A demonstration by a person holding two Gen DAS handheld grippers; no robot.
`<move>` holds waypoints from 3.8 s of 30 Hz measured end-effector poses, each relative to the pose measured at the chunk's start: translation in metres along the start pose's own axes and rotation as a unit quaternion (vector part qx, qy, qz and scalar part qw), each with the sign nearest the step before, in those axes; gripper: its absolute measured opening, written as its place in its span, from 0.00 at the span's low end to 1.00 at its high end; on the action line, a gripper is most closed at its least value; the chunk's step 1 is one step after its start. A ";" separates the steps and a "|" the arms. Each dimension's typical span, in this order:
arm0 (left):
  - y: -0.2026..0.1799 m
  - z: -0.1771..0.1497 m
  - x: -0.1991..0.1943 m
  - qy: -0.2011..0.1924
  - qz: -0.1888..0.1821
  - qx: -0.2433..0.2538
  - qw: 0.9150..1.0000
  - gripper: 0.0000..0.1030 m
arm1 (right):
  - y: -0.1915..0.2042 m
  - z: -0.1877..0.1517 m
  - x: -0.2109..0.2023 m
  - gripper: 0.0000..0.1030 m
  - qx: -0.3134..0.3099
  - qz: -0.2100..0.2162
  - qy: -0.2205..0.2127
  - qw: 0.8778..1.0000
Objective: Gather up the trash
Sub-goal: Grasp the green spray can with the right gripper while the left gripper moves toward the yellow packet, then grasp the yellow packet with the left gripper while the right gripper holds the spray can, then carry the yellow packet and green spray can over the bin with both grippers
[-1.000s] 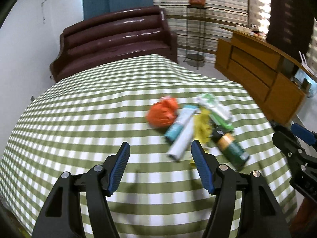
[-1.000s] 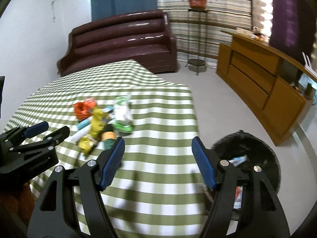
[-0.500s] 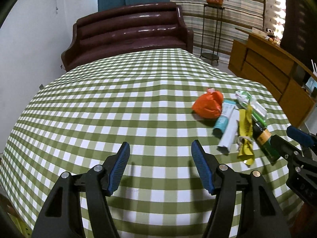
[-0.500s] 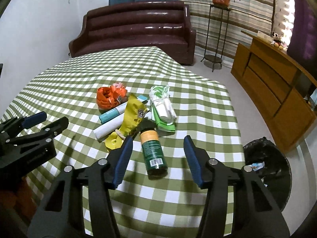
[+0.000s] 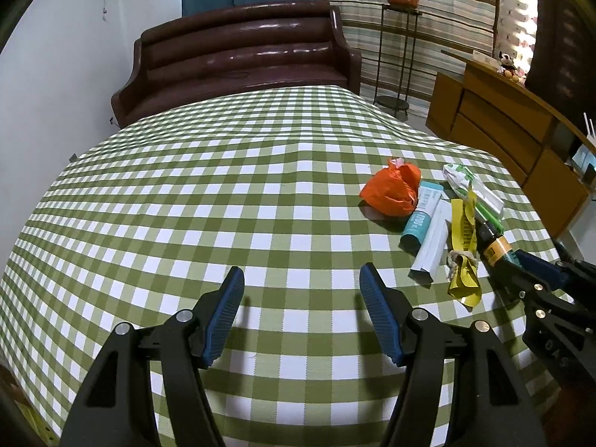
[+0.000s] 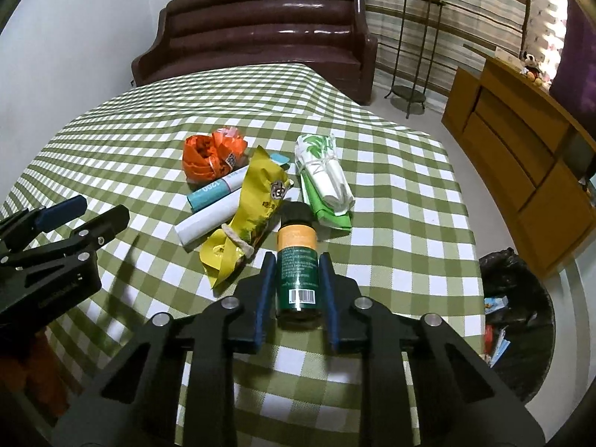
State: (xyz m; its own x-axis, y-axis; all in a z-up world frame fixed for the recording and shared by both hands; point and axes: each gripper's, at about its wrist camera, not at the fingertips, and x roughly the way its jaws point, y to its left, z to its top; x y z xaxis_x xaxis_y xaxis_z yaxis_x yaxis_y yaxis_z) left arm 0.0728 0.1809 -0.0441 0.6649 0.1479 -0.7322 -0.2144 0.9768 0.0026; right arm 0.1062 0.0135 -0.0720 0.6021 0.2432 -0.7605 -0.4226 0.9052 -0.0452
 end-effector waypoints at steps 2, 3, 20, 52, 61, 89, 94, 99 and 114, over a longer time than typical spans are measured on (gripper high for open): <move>-0.004 0.000 0.000 0.000 -0.002 0.002 1.000 0.61 | -0.001 -0.001 -0.003 0.22 0.001 0.002 -0.002 1.000; -0.007 0.000 0.000 0.000 -0.004 0.003 1.000 0.61 | -0.002 -0.002 -0.005 0.22 0.002 0.004 -0.004 1.000; -0.077 0.006 -0.006 -0.003 -0.042 0.051 0.998 0.61 | -0.054 -0.018 -0.043 0.22 0.048 -0.009 -0.045 0.998; -0.125 0.004 0.013 0.019 -0.053 0.103 0.993 0.24 | -0.110 -0.037 -0.045 0.22 0.095 -0.017 -0.048 0.994; -0.127 0.001 -0.004 0.005 -0.062 0.101 0.993 0.24 | -0.115 -0.041 -0.055 0.22 0.101 -0.030 -0.056 0.993; -0.220 -0.004 -0.043 -0.032 -0.144 0.159 0.976 0.24 | -0.201 -0.076 -0.103 0.22 0.173 -0.145 -0.080 0.971; -0.240 -0.003 -0.041 -0.034 -0.152 0.173 0.972 0.24 | -0.214 -0.079 -0.103 0.22 0.184 -0.153 -0.081 0.968; -0.257 -0.003 -0.037 -0.032 -0.158 0.183 0.970 0.24 | -0.221 -0.082 -0.102 0.22 0.191 -0.159 -0.079 0.966; -0.289 -0.001 -0.019 -0.021 -0.160 0.198 0.967 0.24 | -0.237 -0.087 -0.096 0.22 0.209 -0.174 -0.078 0.959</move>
State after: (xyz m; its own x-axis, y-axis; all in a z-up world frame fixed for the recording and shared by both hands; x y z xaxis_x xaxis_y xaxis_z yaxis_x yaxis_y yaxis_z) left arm 0.1208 -0.1040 -0.0315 0.6818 -0.1737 -0.7106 0.2930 0.9549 0.0477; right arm 0.0892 -0.2548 -0.0444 0.7657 -0.0785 -0.6384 0.1101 0.9939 0.0099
